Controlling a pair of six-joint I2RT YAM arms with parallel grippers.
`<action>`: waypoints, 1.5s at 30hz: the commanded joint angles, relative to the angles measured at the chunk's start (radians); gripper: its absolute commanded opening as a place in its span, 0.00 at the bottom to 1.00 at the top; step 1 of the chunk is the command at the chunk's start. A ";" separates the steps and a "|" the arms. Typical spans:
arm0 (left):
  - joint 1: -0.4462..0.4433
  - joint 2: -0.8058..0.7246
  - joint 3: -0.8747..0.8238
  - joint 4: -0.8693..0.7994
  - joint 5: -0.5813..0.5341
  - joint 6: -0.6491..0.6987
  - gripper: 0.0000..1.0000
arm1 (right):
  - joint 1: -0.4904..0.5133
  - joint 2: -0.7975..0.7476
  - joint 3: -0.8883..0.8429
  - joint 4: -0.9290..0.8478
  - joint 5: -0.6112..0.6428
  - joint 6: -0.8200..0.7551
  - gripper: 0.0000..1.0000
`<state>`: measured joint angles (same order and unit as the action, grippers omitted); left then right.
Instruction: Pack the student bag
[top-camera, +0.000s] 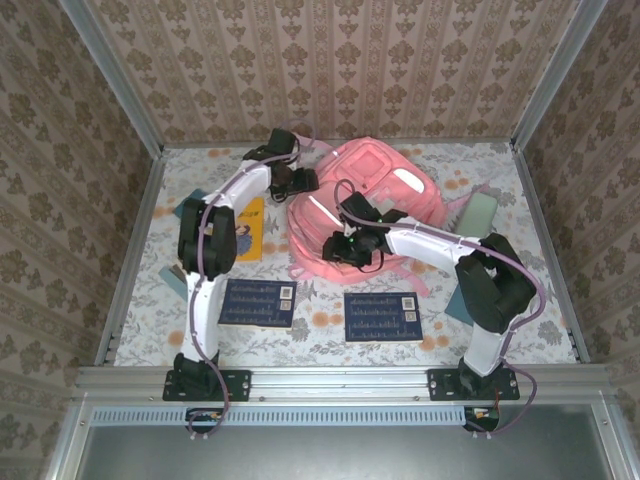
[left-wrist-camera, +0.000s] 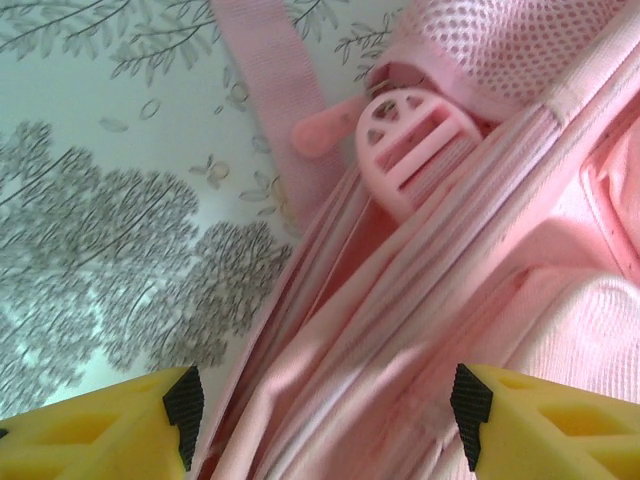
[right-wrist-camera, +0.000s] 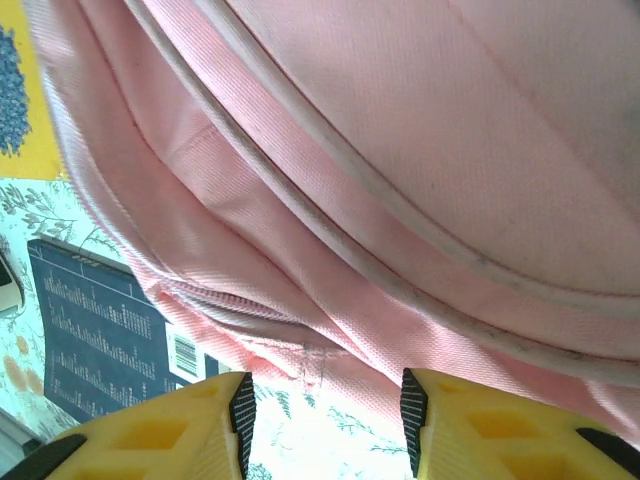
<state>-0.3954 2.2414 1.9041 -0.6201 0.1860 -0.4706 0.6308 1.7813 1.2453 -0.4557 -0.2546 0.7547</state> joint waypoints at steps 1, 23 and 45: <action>0.033 -0.169 -0.103 -0.014 0.011 0.018 0.71 | -0.016 -0.060 0.064 -0.148 0.075 -0.133 0.47; 0.061 -0.853 -0.868 0.136 -0.039 -0.133 0.87 | 0.042 0.327 0.426 -0.274 0.451 -0.656 0.54; 0.025 -0.921 -0.964 0.117 -0.071 -0.170 0.86 | -0.062 0.248 0.548 -0.263 0.284 -0.412 0.58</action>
<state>-0.3664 1.3365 0.9611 -0.4797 0.1478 -0.6113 0.5613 2.1647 1.8702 -0.7486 0.0792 0.2989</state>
